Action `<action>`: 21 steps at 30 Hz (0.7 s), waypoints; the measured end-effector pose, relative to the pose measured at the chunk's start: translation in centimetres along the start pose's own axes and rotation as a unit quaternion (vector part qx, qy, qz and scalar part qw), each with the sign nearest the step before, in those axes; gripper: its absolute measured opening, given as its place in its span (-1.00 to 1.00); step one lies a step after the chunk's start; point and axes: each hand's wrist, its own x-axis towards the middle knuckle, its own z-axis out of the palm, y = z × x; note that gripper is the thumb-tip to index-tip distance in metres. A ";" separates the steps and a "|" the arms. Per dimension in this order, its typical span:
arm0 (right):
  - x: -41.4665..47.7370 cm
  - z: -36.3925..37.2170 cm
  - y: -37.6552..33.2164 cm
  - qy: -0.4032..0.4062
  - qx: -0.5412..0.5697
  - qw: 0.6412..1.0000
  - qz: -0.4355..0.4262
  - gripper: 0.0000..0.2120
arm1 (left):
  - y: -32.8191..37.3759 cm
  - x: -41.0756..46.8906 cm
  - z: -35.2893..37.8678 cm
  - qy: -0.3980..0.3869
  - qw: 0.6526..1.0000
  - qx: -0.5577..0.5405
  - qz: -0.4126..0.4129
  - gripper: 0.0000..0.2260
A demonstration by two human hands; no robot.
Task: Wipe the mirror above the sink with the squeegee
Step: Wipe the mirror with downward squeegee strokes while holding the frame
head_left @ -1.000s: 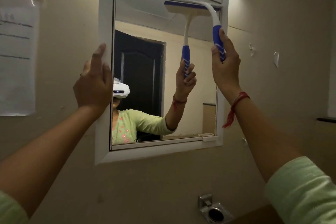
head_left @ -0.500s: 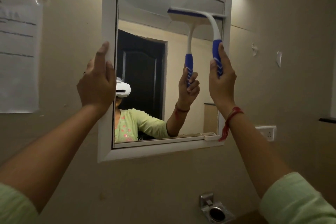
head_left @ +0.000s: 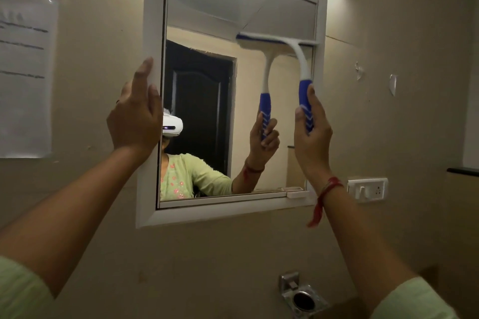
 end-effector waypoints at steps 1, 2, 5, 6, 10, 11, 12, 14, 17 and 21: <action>-1.0 -0.2 0.2 -0.002 0.002 1.000 0.007 -0.55 | 0.0 0.0 0.0 0.001 1.000 0.001 0.000 -0.65; -1.3 -0.3 0.2 -0.001 0.004 1.000 0.013 -0.55 | 0.1 0.0 -0.1 0.001 1.000 0.003 -0.001 -0.65; 0.5 0.0 -0.8 0.010 -0.002 1.000 0.016 -0.56 | 0.2 0.0 -0.2 -0.001 1.000 0.004 -0.001 -0.65; 1.4 0.2 -1.2 0.015 -0.005 1.000 0.014 -0.56 | 0.2 0.0 -0.2 -0.001 1.000 0.004 -0.001 -0.65; 0.9 0.4 -1.1 0.012 -0.023 1.000 0.008 -0.56 | 0.4 0.0 -0.3 -0.003 1.000 0.001 0.001 -0.65; -0.3 0.2 -0.7 0.004 -0.027 1.000 0.007 -0.56 | 0.3 -0.1 -0.3 -0.004 1.000 0.002 0.001 -0.65; -1.8 -0.1 -0.1 -0.006 -0.028 1.000 0.006 -0.56 | 0.3 -0.1 -0.3 -0.004 1.000 0.003 0.000 -0.64; -4.6 -1.0 1.0 -0.026 -0.022 0.999 0.009 -0.54 | 0.4 -0.1 -0.3 -0.002 1.000 0.004 -0.001 -0.65; -5.4 -1.6 1.4 -0.027 -0.022 0.999 0.016 -0.54 | 0.3 -0.1 -0.1 0.002 1.000 0.002 0.002 -0.65; -1.7 -0.5 -0.1 -0.002 -0.013 1.000 0.017 -0.57 | 0.1 0.0 -0.1 0.005 1.000 0.001 0.001 -0.65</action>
